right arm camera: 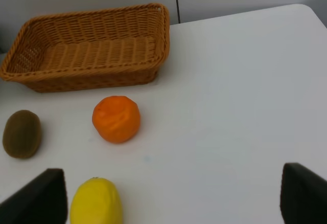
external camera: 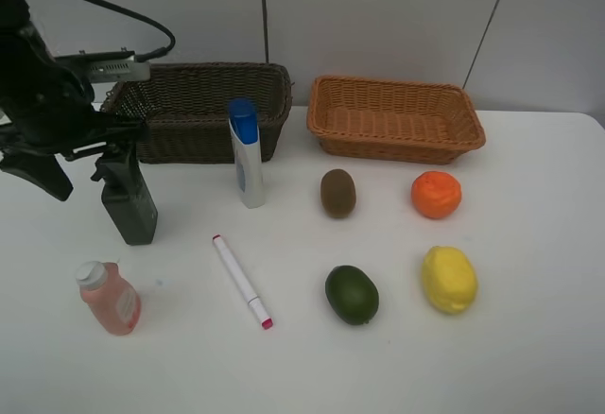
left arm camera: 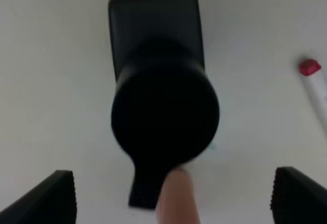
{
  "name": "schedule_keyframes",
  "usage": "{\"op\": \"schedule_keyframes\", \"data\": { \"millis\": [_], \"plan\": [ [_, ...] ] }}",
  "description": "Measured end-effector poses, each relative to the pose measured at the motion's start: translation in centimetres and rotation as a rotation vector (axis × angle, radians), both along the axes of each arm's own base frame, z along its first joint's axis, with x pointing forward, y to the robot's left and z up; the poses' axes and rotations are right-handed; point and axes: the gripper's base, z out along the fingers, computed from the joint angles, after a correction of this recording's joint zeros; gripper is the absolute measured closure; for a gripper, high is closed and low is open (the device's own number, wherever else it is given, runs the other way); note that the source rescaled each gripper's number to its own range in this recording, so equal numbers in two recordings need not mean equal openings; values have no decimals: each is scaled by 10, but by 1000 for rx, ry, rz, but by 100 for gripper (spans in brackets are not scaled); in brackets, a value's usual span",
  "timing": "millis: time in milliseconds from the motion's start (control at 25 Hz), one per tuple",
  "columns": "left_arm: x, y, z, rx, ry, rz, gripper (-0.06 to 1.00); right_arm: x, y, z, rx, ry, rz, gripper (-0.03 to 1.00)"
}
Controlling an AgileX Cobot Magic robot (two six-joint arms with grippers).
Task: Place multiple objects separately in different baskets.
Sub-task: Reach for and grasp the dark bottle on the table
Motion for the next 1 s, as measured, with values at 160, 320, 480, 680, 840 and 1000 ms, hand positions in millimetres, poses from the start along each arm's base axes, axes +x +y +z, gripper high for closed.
{"op": "schedule_keyframes", "data": {
  "millis": [160,320,480,680,840,1000],
  "plan": [
    [11,-2,-21,13,42,2,-6,0,0,0,0,0,0,0],
    [16,-3,-35,27,46,-2,-6,0,0,0,0,0,0,0],
    [20,-3,-44,28,43,0,-6,0,0,0,0,0,0,0],
    [22,-4,-46,27,32,21,7,0,0,0,0,0,0,0],
    [22,-3,-46,33,31,18,59,0,0,0,0,0,0,0],
    [22,-3,-46,39,31,12,57,0,0,0,0,0,0,0]
  ]
}}
